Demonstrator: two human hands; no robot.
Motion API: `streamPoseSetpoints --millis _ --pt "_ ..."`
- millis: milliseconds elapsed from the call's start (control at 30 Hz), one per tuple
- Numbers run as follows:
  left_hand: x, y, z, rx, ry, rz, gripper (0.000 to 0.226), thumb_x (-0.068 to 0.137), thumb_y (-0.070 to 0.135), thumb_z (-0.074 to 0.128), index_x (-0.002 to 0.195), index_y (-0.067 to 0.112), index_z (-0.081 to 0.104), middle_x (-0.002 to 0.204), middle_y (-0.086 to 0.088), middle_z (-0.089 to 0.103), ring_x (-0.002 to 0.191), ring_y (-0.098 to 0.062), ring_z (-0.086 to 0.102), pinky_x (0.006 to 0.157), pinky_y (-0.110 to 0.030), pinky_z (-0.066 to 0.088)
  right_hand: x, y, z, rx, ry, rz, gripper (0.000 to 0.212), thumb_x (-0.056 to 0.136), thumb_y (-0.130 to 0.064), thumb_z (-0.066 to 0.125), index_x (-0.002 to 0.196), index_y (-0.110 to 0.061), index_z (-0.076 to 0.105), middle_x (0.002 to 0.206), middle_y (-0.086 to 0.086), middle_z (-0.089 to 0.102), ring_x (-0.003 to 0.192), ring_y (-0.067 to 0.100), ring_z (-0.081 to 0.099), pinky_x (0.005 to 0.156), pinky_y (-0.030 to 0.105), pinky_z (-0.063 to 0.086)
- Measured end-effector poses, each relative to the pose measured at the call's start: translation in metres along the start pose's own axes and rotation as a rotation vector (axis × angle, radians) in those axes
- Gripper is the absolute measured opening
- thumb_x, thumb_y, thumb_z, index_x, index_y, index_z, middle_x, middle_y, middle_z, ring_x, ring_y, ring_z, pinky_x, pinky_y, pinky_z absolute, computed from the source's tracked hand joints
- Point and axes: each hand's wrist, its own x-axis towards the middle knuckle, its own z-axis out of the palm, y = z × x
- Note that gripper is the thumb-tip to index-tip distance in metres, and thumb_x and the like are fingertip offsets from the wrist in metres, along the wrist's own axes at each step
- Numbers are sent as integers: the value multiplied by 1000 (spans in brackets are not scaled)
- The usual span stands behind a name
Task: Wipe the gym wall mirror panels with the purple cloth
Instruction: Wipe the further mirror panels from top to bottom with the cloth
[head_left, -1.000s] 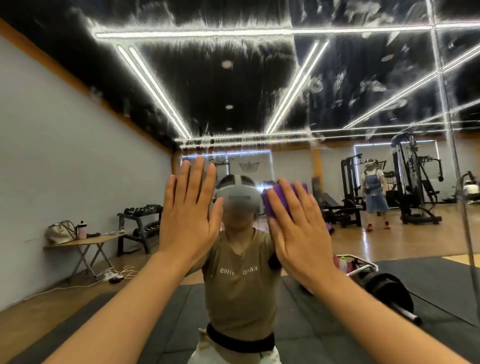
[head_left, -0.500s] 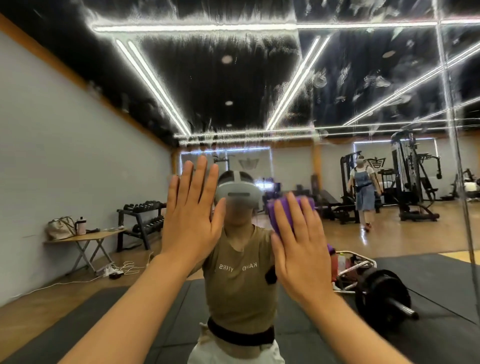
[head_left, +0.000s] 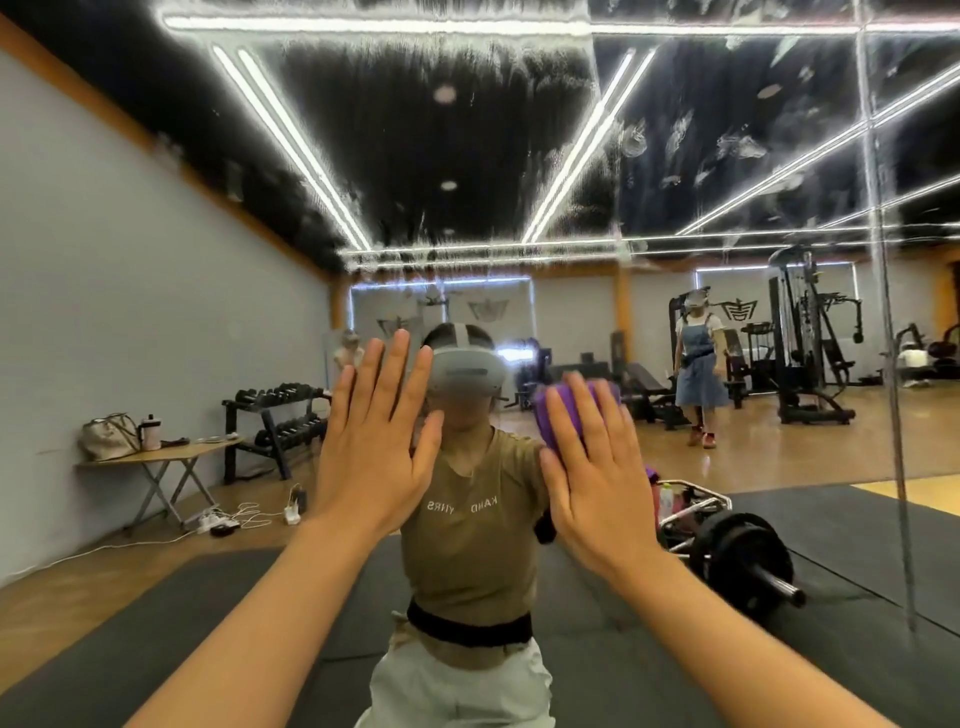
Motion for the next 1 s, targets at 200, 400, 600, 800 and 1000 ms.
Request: streamPoseSetpoints --millis 200,400,600,800,1000 --pt "-10 2 1 2 10 -25 66 104 45 26 163 21 5 170 -1 -5 156 -20 -5 125 -39 -7 117 16 -10 32 49 68 59 107 -36 30 161 -15 18 168 11 15 155 27 7 125 30 -8" --pt "-25 3 4 -13 18 -51 66 104 45 26 163 21 8 170 -3 1 156 -21 -3 125 -42 -3 57 7 -3 17 65 52 57 108 -33 30 160 -14 19 168 13 17 156 28 9 127 40 3" --pt "-26 4 7 -20 36 -60 65 104 43 27 163 24 4 170 -2 0 156 -20 -4 125 -41 -5 -103 -14 9 -48 -52 -17 55 108 -36 29 160 -19 24 169 6 14 155 31 14 127 44 9" --pt "-26 5 10 1 37 -80 64 105 42 25 162 22 6 170 -4 0 156 -20 -6 125 -43 -4 -109 -12 7 -38 -88 -27 54 109 -36 26 159 -17 24 169 6 15 155 30 15 127 41 5" --pt "-26 4 8 28 29 -77 65 104 43 25 163 20 8 170 -4 -1 156 -22 -4 125 -42 -6 0 -2 0 29 -4 16 58 106 -32 36 160 -18 20 167 11 19 156 29 13 127 41 5"
